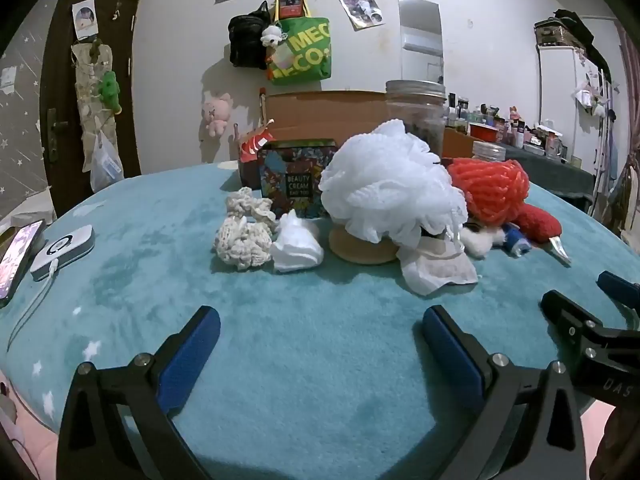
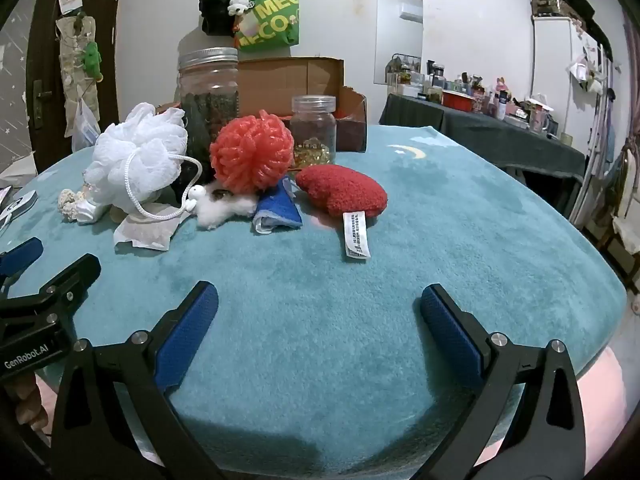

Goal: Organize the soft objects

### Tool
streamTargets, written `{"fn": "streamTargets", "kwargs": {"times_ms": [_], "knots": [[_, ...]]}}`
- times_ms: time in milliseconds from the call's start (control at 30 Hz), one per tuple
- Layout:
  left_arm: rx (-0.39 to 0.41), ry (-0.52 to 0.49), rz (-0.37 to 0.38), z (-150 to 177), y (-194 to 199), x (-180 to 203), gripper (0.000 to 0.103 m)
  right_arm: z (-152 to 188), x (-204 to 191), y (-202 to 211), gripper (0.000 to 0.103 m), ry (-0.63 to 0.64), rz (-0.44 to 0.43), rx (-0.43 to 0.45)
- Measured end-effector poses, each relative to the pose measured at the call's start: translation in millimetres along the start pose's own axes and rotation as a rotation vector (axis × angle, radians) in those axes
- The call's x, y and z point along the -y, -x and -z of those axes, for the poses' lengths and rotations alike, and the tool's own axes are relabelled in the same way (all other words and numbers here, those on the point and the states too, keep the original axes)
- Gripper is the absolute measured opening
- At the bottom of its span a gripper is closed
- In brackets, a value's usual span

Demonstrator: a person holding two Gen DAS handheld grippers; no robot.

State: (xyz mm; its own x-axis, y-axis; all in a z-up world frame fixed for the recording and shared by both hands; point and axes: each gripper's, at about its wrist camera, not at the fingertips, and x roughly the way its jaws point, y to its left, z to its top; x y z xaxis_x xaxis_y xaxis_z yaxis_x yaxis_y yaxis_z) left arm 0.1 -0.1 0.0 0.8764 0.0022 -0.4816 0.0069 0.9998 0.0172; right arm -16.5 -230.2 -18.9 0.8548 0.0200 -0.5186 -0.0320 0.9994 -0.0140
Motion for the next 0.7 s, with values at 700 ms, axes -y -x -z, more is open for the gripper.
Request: {"fn": "streamTargets", "kwargs": {"times_ms": [700], "knots": [[0.001, 0.006, 0.002, -0.1, 0.1, 0.0, 0.103, 0.0, -0.6, -0.2, 0.103, 0.0, 0.001, 0.002]]}}
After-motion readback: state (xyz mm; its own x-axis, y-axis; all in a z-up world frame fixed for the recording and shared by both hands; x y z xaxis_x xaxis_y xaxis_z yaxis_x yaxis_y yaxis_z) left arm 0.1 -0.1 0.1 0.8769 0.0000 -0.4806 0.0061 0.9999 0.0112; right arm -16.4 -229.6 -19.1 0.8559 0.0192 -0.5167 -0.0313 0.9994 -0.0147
